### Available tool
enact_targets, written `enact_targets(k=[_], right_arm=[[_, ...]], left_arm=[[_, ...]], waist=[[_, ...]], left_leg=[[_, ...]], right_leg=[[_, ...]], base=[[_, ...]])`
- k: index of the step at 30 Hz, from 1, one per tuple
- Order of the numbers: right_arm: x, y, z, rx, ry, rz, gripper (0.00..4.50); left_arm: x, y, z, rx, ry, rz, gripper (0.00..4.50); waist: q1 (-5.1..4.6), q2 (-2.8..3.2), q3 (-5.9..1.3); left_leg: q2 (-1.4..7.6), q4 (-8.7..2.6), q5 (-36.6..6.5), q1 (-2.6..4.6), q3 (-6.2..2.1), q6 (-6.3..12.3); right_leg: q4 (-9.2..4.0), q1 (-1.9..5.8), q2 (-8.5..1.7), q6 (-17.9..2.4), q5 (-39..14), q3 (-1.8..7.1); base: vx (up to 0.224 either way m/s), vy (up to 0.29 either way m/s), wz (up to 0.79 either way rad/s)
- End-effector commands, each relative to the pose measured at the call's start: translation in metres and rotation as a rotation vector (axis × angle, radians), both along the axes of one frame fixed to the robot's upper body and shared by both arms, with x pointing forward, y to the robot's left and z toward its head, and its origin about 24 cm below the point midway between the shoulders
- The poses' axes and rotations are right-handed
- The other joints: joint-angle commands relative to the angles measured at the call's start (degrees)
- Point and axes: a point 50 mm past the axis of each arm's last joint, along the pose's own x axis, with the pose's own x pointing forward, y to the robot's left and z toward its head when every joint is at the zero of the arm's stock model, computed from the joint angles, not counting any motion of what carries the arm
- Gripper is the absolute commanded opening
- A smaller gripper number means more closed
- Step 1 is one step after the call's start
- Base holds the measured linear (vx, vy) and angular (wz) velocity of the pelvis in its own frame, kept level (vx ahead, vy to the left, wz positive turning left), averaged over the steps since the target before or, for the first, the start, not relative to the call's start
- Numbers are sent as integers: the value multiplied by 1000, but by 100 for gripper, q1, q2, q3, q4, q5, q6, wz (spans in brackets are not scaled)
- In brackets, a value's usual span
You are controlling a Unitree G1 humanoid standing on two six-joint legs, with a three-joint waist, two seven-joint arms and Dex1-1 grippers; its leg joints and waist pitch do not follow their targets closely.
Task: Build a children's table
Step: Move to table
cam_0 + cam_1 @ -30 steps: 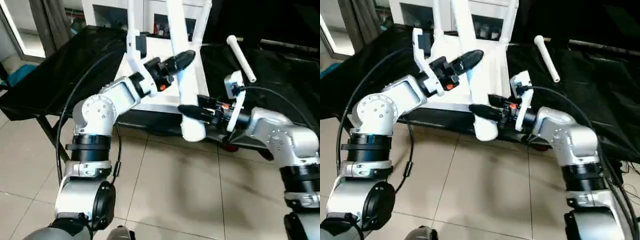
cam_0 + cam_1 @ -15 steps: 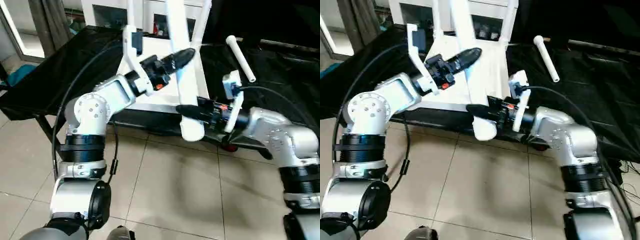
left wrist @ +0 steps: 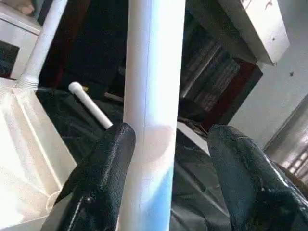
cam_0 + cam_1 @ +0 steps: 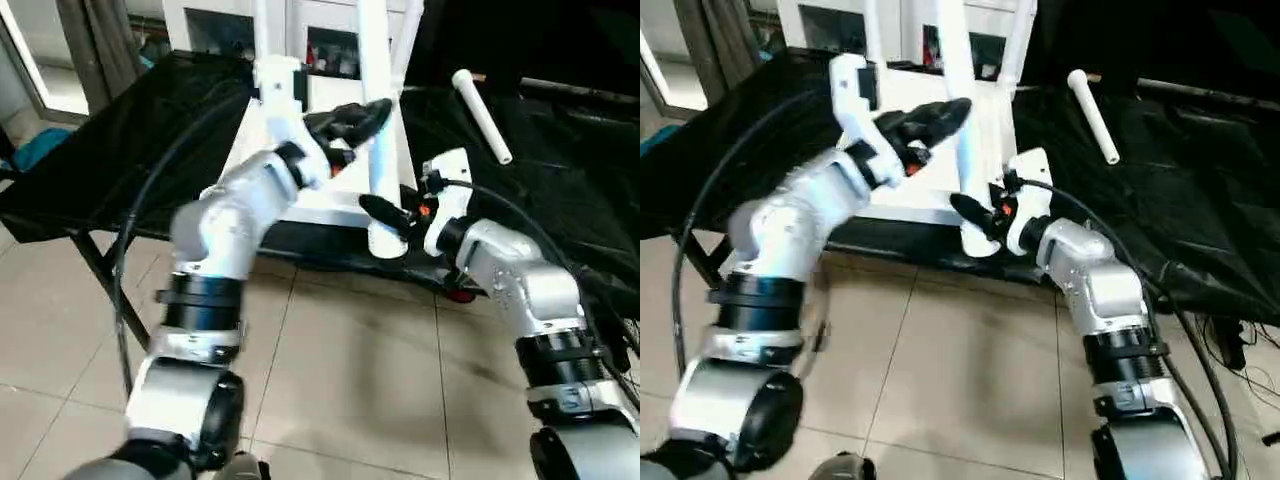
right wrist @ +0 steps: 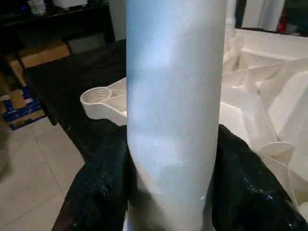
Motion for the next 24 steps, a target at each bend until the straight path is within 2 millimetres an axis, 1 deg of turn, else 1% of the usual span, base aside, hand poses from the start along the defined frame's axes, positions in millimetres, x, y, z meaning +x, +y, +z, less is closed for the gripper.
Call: enact_targets(k=[1,2,3,5,7,9,10,11,12,14,16,19,20,21,24], right_arm=[[1,3,10,0,-44,26,189],[0,5,10,-1,-44,34,189],[-1,6,9,1,-45,44,189],[-1,7,10,5,-49,50,189],[-2,9,11,10,-56,59,189],[-2,10,12,14,-60,63,189],[-2,10,12,15,-61,64,189],[-2,10,12,15,-62,66,189],[-2,11,12,16,-62,67,189],[-2,11,11,15,-63,70,189],[-3,13,11,15,-62,79,189],[-4,15,10,13,-61,88,189],[-4,16,10,10,-62,98,189],[-5,17,9,7,-62,109,189],[-7,19,8,4,-58,132,189]], left_arm=[[1,-3,-5,1,27,2,288],[1,-3,-5,1,29,2,288],[1,-3,-7,2,36,2,288],[1,-3,-8,2,47,-2,288],[1,-4,-10,-6,74,-11,324],[1,-5,-12,-19,103,-22,324],[1,-5,-12,-14,100,-14,349],[3,-4,-13,5,89,9,349],[3,-4,-13,11,87,17,361],[4,-3,-14,28,80,35,376],[5,-3,-14,25,78,36,376],[5,-2,-15,21,82,44,385],[5,-2,-15,14,87,44,352],[5,-1,-14,9,89,43,352],[4,-2,-13,4,79,31,343]], waist=[[-2,-56,-474],[1,-18,-475],[-6,-32,-474],[-7,-31,-473],[-9,-30,-479],[-3,-32,-478],[3,-29,-476],[3,-30,-477],[1,-39,-475],[2,-37,-472],[-3,-48,-471],[0,-45,-474],[-1,-44,-473],[-2,-56,-473],[2,-50,-471]], left_leg=[[258,-363,-827,228,-61,16],[261,-361,-859,237,-67,11],[265,-365,-889,243,-65,2],[268,-370,-924,246,-67,-12],[270,-368,-898,243,-70,-16],[268,-363,-876,242,-67,11],[269,-365,-859,242,-69,21],[269,-365,-857,241,-69,27],[268,-369,-888,238,-70,24],[266,-372,-903,239,-71,22],[270,-377,-924,239,-73,0],[270,-372,-891,239,-71,11],[270,-371,-892,240,-70,15],[271,-371,-900,239,-69,25],[271,-372,-898,237,-71,35]], right_leg=[[-411,247,-349,-1285,-36,182],[-412,241,-353,-1289,-75,184],[-419,234,-343,-1287,-83,184],[-418,232,-345,-1303,-88,183],[-405,237,-345,-1321,-26,182],[-397,239,-346,-1350,43,182],[-402,237,-352,-1357,48,182],[-403,238,-348,-1352,46,182],[-408,241,-348,-1328,1,182],[-420,240,-349,-1309,-39,185],[-422,241,-353,-1277,-91,183],[-412,237,-356,-1308,-47,183],[-413,235,-355,-1312,-44,184],[-415,237,-355,-1316,-45,184],[-415,237,-358,-1307,-75,184]], base=[[0,0,0],[0,0,0],[0,0,0],[0,0,0],[0,0,0],[0,0,0],[0,0,0],[0,0,0],[0,0,0],[0,0,0],[0,0,0],[0,0,0],[0,0,0],[0,0,0],[0,0,0]])
